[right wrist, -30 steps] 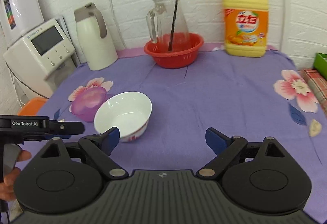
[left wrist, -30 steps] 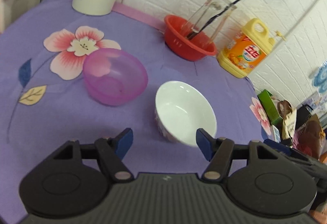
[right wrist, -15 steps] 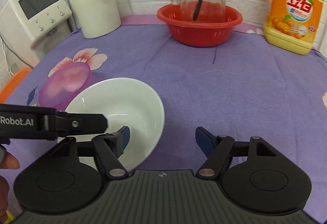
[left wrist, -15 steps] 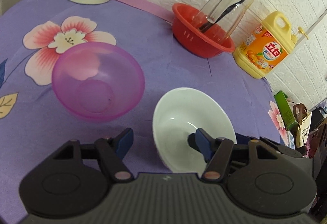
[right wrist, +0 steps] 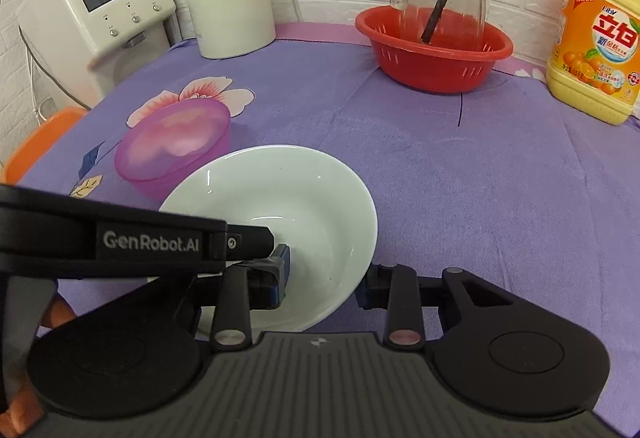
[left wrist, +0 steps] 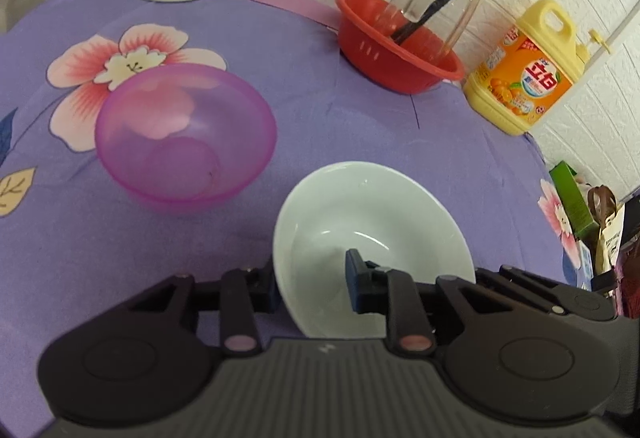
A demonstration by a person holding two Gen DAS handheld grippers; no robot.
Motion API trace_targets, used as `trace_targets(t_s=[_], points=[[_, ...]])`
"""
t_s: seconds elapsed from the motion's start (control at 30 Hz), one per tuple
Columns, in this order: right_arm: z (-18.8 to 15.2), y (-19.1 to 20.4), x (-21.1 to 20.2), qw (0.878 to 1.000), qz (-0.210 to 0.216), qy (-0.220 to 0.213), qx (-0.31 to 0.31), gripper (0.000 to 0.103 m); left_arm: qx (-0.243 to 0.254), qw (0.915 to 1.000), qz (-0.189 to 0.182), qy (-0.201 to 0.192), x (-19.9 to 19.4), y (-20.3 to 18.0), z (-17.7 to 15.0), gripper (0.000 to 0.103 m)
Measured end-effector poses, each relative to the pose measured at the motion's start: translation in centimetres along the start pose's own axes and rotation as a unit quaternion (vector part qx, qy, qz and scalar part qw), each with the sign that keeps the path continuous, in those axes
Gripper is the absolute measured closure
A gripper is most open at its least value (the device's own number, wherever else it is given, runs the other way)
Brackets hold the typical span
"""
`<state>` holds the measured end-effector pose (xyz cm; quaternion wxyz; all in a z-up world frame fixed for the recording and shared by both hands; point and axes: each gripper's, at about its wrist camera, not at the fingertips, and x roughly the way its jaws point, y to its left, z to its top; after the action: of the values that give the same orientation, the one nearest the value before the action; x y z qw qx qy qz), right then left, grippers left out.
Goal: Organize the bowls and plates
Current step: 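Carry the white bowl and lower it into the steel bowl, then open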
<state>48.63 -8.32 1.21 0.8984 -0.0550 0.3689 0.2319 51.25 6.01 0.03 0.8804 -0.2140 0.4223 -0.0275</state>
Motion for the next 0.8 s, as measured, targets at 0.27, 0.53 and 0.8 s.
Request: trace_targets(t_s=[0.27, 0.53, 0.8], points=[[-1.5, 1.1, -3.2, 1.0, -0.007, -0.021, -0.004, 0.045, 0.023, 0.9996, -0.003, -0.017, -3.1, -0.8, -2.1, 0.081], [-4.2, 2.9, -9.0, 0.997, -0.029, -0.065, -0.012, 0.045, 0.059, 0.9972, -0.014, -0.043, -8.2, -3.3, -5.1, 0.081], [-8.0, 3.7, -14.7, 0.995, -0.045, -0.091, 0.006, 0.045, 0.084, 0.9944, -0.047, -0.043, -12.4, -5.2, -9.1, 0.081]])
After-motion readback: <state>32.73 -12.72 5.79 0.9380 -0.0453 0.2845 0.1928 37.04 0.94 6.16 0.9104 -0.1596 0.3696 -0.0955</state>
